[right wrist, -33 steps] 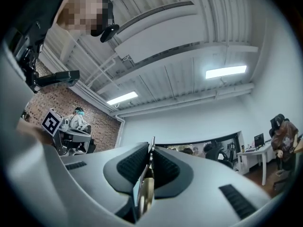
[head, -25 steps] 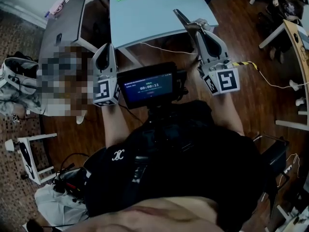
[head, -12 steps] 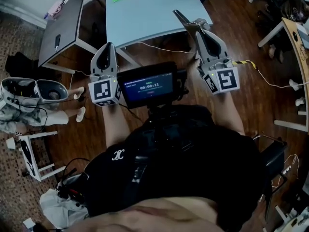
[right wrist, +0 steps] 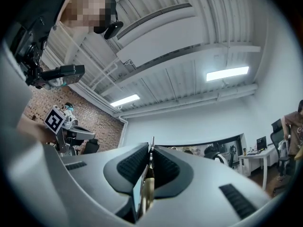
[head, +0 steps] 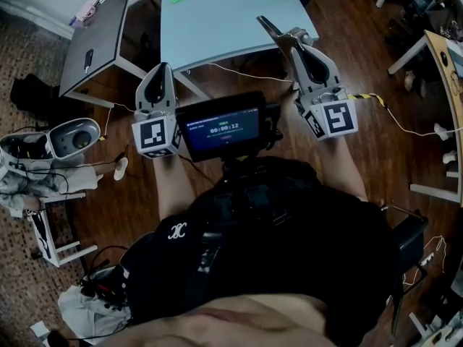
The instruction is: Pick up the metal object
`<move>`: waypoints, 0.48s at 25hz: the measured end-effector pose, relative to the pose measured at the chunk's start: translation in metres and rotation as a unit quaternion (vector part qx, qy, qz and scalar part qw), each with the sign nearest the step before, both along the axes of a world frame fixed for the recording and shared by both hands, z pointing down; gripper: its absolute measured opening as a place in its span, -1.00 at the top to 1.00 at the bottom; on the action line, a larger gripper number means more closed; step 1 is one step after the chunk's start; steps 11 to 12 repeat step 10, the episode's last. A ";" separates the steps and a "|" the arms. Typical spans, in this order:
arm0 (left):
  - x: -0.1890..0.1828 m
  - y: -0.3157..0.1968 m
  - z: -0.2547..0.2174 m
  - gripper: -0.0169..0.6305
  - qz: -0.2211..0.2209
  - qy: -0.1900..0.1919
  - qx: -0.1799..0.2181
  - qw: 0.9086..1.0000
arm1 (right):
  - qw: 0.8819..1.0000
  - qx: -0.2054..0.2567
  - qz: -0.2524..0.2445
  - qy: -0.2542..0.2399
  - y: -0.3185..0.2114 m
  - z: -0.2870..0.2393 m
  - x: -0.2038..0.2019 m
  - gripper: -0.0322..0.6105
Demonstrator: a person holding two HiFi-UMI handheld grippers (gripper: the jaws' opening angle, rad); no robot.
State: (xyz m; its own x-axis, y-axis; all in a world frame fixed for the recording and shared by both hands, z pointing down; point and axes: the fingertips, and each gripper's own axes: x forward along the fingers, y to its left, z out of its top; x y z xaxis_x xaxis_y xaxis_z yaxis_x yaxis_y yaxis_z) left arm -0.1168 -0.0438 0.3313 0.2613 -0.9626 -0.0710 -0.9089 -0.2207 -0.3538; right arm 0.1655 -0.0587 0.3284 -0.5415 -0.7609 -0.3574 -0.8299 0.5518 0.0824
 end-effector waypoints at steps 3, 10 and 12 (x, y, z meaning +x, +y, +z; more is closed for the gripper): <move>-0.002 0.002 0.000 0.91 0.000 0.002 0.001 1.000 | 1.000 0.002 -0.001 0.004 0.003 -0.001 -0.003 0.83; 0.006 0.005 0.002 0.91 -0.001 0.004 -0.002 1.000 | 1.000 -0.001 0.000 0.004 0.008 0.000 0.006 0.83; 0.006 0.005 0.002 0.91 -0.001 0.004 -0.002 1.000 | 1.000 -0.001 0.000 0.004 0.008 0.000 0.006 0.83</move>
